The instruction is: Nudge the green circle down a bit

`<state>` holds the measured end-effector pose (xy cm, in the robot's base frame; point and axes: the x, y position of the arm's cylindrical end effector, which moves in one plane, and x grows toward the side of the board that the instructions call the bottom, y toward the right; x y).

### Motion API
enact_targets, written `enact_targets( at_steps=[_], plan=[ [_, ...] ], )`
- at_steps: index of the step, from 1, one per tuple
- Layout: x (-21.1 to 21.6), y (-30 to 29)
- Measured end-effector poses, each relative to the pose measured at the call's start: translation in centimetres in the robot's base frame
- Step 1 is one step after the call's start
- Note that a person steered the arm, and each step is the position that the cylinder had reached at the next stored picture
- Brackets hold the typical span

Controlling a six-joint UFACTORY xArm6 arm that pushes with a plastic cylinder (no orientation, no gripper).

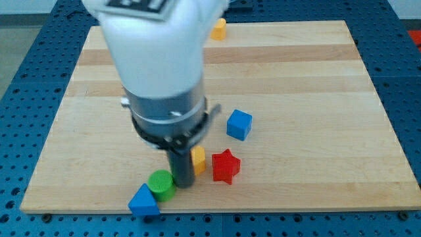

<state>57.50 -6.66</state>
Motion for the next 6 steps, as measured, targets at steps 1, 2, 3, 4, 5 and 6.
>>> enact_targets(
  at_steps=[1,2,3,4,5,6],
  plan=[
    [-2.1,-2.0],
    [-2.1,-1.1],
    [-2.7,-1.0],
    [-3.0,-1.0],
    [-1.0,-1.6],
    [-1.4,-0.9]
  ],
)
